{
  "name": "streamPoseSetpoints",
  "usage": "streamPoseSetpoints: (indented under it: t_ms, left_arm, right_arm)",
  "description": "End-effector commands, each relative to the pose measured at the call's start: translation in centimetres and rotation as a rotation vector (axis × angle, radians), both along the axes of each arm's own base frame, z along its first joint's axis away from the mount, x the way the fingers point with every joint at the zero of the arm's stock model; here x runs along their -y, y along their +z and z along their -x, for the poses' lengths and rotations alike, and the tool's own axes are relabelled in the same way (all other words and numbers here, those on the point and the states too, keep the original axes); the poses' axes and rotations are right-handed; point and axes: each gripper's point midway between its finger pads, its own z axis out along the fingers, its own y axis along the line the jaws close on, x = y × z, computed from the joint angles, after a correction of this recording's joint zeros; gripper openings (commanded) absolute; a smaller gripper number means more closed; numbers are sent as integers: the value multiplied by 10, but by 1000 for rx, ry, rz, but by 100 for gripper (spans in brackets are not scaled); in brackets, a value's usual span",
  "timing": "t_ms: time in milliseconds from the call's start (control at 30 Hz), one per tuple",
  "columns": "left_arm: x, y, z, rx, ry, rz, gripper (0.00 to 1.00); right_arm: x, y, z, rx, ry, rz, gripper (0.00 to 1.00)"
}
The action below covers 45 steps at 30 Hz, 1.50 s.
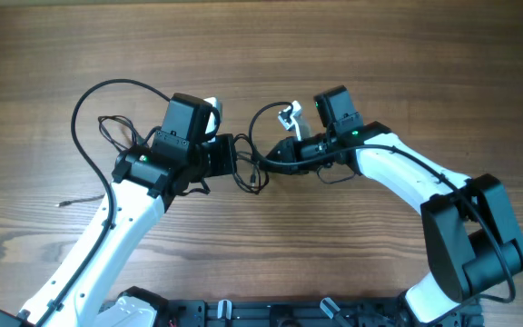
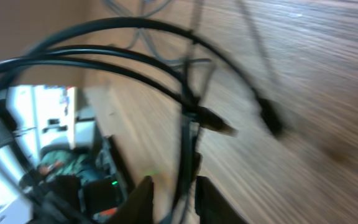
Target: Untangle cables
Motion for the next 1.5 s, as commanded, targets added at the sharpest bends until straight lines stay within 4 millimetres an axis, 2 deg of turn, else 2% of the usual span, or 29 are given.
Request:
streamPoseSetpoints:
  t_ms: [0, 100, 167, 400, 467, 500, 567, 667, 767, 833, 867, 933, 1000, 1067, 1167, 1200, 1267, 1333, 1467]
  left_arm:
    - [4, -1, 1, -1, -30, 14, 4]
    - [5, 0, 0, 7, -30, 17, 4]
    - [6, 1, -2, 14, -31, 20, 4]
    - [12, 13, -16, 64, 15, 76, 4]
    - [14, 18, -22, 96, 17, 90, 4]
    - [15, 20, -25, 110, 17, 96, 4]
    - [14, 28, -35, 162, 33, 98, 4]
    - [17, 51, -50, 270, 39, 138, 4]
    - [19, 73, -55, 347, 38, 172, 4]
    - [17, 76, -53, 357, 42, 168, 4]
    - [16, 73, -50, 343, 41, 160, 4]
    - [11, 58, -40, 272, 43, 122, 4]
    - [1, 44, -31, 214, 63, 70, 4]
    - [-15, 28, -22, 157, 103, -16, 4]
    - [-56, 9, -10, 102, 203, -222, 4]
    - [-72, 6, -8, 99, 241, -302, 4]
    - [-85, 6, -7, 107, 275, -368, 4]
    - [-88, 8, -9, 116, 286, -381, 4]
    - [-93, 9, -12, 124, 309, -378, 4]
  right_arm:
    - [11, -19, -11, 6, -63, 119, 22]
    - [13, -22, -9, -3, -66, 131, 21]
    - [13, -22, -9, -4, -66, 132, 15]
    - [9, -17, -3, -57, -66, 97, 15]
    - [9, -17, -3, -92, -92, 102, 4]
    - [9, -18, -2, -100, -94, 104, 4]
    - [15, -25, 0, -135, -124, 151, 4]
    - [29, -38, 8, -175, -147, 245, 4]
    - [33, -41, 15, -204, -143, 269, 4]
    - [33, -41, 15, -206, -143, 270, 4]
    - [33, -41, 15, -205, -143, 269, 4]
    - [33, -41, 13, -195, -146, 271, 13]
    - [35, -43, 11, -186, -156, 288, 14]
    - [40, -47, 8, -169, -173, 322, 14]
    - [55, -57, -1, -124, -220, 416, 14]
    - [61, -60, -5, -110, -238, 448, 12]
    - [70, -64, -9, -100, -263, 485, 9]
    - [77, -65, -12, -100, -284, 503, 8]
    - [106, -72, -18, -118, -352, 576, 4]
